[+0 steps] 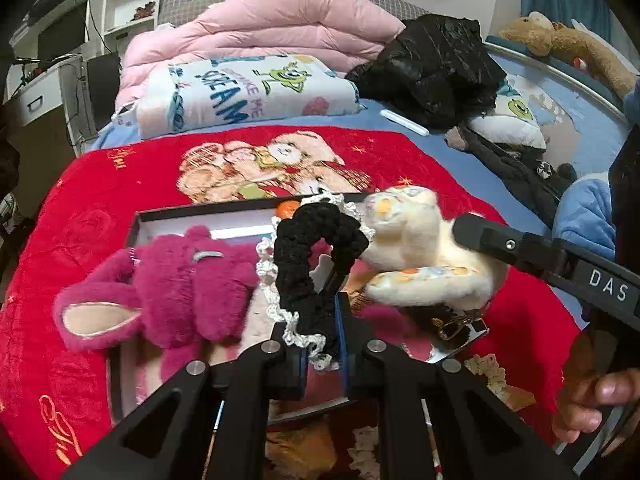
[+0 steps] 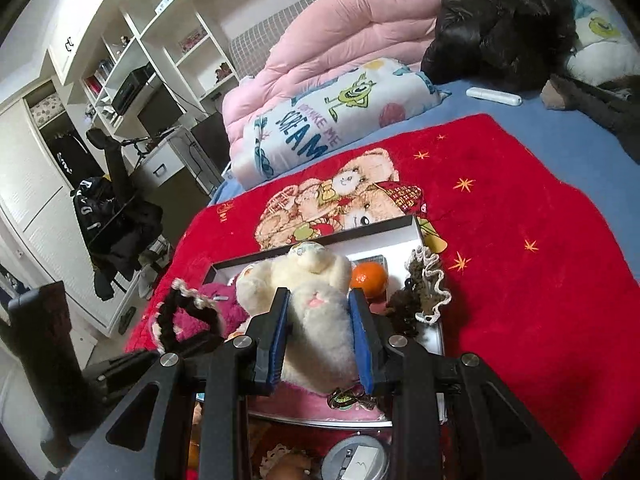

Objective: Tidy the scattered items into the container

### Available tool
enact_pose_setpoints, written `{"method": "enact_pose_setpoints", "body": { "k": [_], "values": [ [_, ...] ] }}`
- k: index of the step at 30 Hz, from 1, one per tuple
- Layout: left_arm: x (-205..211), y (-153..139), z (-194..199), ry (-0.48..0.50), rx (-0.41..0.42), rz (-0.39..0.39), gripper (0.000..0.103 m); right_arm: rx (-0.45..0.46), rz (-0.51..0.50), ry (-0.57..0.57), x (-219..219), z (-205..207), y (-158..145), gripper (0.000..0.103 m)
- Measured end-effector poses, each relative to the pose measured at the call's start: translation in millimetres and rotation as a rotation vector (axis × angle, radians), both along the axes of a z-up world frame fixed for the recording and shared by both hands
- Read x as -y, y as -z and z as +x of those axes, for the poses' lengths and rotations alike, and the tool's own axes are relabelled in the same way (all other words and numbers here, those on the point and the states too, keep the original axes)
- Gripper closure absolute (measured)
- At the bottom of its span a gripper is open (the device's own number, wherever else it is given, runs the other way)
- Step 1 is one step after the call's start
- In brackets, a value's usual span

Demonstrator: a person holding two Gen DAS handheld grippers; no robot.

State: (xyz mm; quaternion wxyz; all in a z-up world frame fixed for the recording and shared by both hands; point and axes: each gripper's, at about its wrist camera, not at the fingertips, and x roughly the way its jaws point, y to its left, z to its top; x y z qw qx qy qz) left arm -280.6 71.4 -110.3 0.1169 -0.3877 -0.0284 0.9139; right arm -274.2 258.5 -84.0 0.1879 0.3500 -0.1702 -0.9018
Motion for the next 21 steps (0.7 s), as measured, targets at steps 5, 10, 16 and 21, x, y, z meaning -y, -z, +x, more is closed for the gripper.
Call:
{"method": "enact_pose_setpoints", "body": {
  "k": [5, 10, 16, 21],
  "values": [
    [-3.3, 16.5, -5.3, 0.002, 0.039, 0.007, 0.091, 0.021, 0.005, 0.002, 2.9, -2.9, 8.4, 0.075],
    [-4.2, 34.4, -12.2, 0.004, 0.081, 0.009, 0.091, 0.051, 0.008, 0.002, 3.9, -8.1, 21.0, 0.075],
    [-6.4, 51.7, -17.4, 0.01, 0.145, 0.002, 0.091, 0.081, 0.002, 0.005, 2.0, -10.8, 31.6, 0.075],
    [0.8, 55.6, -20.1, -0.001, 0.171, 0.06, 0.091, 0.111, 0.015, 0.001, 6.3, -11.4, 39.4, 0.075]
  ]
}}
